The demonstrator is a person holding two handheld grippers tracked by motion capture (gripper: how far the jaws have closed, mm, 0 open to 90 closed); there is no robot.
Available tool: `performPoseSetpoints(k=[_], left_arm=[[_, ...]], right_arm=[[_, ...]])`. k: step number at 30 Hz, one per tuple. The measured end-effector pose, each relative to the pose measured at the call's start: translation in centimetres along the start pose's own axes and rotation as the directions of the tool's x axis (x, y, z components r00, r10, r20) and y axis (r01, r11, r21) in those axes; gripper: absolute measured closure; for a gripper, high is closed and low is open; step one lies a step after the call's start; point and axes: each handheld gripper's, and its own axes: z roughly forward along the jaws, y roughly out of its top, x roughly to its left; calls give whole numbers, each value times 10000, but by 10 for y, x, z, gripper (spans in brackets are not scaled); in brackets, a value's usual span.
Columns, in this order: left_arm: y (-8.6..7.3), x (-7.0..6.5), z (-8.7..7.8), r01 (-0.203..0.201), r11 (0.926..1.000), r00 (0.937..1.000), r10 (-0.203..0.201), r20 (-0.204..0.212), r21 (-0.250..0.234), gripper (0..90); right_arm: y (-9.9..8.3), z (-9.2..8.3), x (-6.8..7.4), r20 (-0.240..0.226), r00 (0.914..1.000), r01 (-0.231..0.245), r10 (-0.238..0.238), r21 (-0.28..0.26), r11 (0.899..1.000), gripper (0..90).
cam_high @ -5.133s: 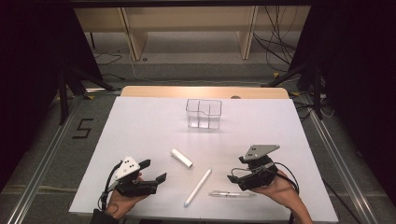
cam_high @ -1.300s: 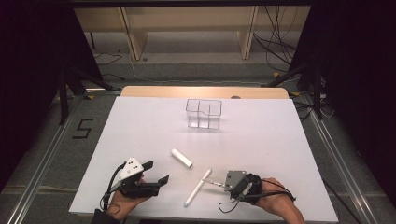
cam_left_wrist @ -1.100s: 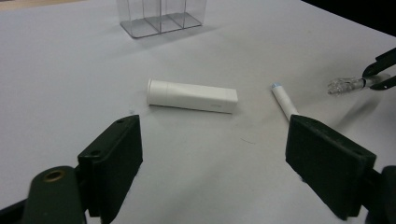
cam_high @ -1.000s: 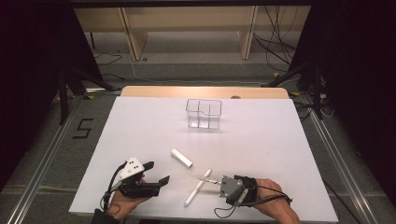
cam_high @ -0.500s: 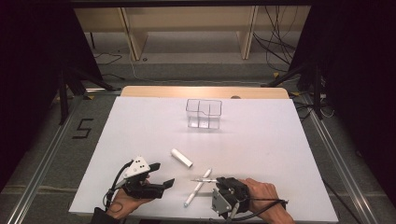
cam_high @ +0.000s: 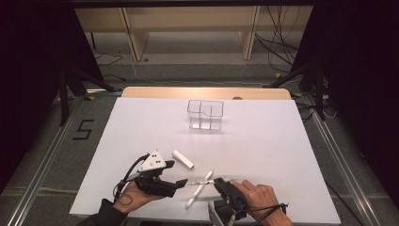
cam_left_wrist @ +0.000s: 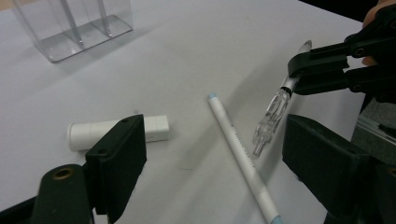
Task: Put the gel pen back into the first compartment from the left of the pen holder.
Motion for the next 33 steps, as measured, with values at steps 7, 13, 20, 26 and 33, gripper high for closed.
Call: performPoseSetpoints(k=[7, 13, 20, 26, 33], left_arm=[[11, -9, 17, -756, 9914, 9946, 673, 787, 1067, 238], [19, -11, 27, -1261, 9789, 9868, 1071, 1215, 1610, 273], [23, -19, 37, -1987, 9511, 9724, 1612, 1689, 2364, 317], [25, -22, 42, -2243, 9391, 9662, 1793, 1854, 2604, 345], [25, -25, 48, -2622, 9205, 9552, 2048, 2138, 2897, 422]], right_arm=[[5, 1, 6, 292, 9960, 842, -840, -59, 9964, 797], [9, 3, 11, 487, 9892, 1392, -1381, -205, 9900, 798], [13, 4, 14, 588, 9830, 1758, -1740, -264, 9841, 797], [16, 4, 15, 630, 9810, 1857, -1836, -289, 9822, 797], [18, 5, 17, 646, 9755, 2121, -2102, -241, 9769, 797]])
